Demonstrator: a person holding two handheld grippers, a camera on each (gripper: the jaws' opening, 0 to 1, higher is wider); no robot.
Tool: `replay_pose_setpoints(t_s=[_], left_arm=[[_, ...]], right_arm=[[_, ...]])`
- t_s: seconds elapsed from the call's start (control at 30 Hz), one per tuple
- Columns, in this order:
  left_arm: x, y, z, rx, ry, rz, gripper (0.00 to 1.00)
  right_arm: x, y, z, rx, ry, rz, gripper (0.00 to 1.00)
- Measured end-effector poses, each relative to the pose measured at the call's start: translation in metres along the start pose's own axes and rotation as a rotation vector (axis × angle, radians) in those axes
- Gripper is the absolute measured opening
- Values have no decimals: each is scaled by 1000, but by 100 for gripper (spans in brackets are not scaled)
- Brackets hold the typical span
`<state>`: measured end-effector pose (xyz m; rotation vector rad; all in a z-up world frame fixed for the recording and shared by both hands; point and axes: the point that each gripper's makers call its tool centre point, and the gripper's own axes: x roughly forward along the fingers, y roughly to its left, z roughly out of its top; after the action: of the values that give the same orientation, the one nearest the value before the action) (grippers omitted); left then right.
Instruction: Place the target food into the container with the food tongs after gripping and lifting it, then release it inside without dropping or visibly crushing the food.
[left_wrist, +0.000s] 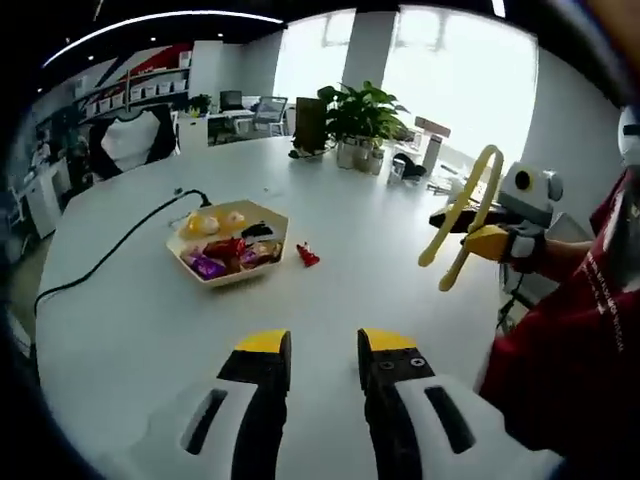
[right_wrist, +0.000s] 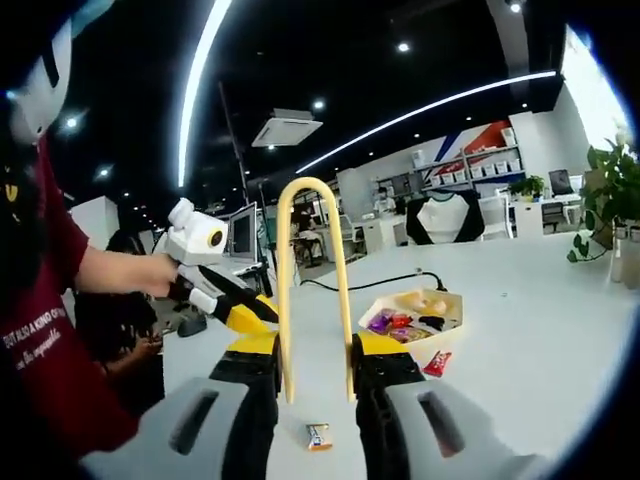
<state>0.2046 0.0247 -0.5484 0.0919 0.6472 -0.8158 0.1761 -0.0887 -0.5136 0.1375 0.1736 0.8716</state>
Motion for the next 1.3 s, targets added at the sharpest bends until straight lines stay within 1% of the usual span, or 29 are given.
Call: replay_pose_setpoints(t_s=[0.1, 0.13, 0.17, 0.2, 0.23, 0.27, 0.3, 0.37, 0.43, 0.47, 0.5, 0.6, 0.7, 0.77, 0.8, 0.93, 1.07, 1.2, 1.3], left_arm=[[-5, 5, 2, -61, -53, 49, 29], [-7, 8, 2, -72, -66, 72, 29], [-11, 12, 2, -77, -84, 104, 29], [-13, 15, 2, -78, -91, 119, 29], [-17, 20, 3, -96, -121, 157, 29], [-20, 24, 3, -114, -139, 179, 29], [-23, 25, 3, -127, -147, 191, 29], [-30, 32, 2, -134, -170, 237, 29], [-34, 33, -1, -121, -168, 253, 29], [-36, 34, -2, -113, -163, 265, 29], [-40, 35, -4, -98, -161, 281, 29], [-48, 37, -6, -93, -170, 306, 28], [-54, 38, -8, -96, -175, 316, 28], [-60, 40, -16, -68, -145, 337, 28], [-63, 41, -18, -66, -140, 343, 28], [-74, 42, -22, -103, -161, 361, 28], [-78, 39, -30, -69, -124, 381, 28], [-83, 40, -32, -83, -128, 389, 28], [-83, 40, -33, -76, -124, 396, 28]], right_arm=[[5, 1, -6, -14, 12, 4, 25], [9, 1, -10, -18, 20, 3, 25], [9, 1, -11, -18, 21, 3, 25], [11, 1, -14, -16, 26, 2, 25], [13, 1, -18, -11, 29, 1, 25], [15, 1, -20, -6, 31, 1, 25], [17, 2, -25, 2, 41, 3, 25], [20, 2, -34, -10, 52, -3, 25], [23, 2, -42, -2, 63, -7, 25], [24, 0, -45, -10, 71, -24, 25], [26, -1, -49, -16, 77, -26, 25], [29, 1, -59, -3, 91, -16, 25], [34, 4, -72, -24, 119, -2, 25], [36, 6, -77, -33, 129, 11, 25], [37, 7, -79, -42, 136, 17, 25], [43, 7, -91, -54, 164, 32, 25], [45, 5, -98, -51, 183, 35, 25], [48, 7, -104, -47, 196, 50, 25], [48, 9, -110, -66, 218, 65, 24]])
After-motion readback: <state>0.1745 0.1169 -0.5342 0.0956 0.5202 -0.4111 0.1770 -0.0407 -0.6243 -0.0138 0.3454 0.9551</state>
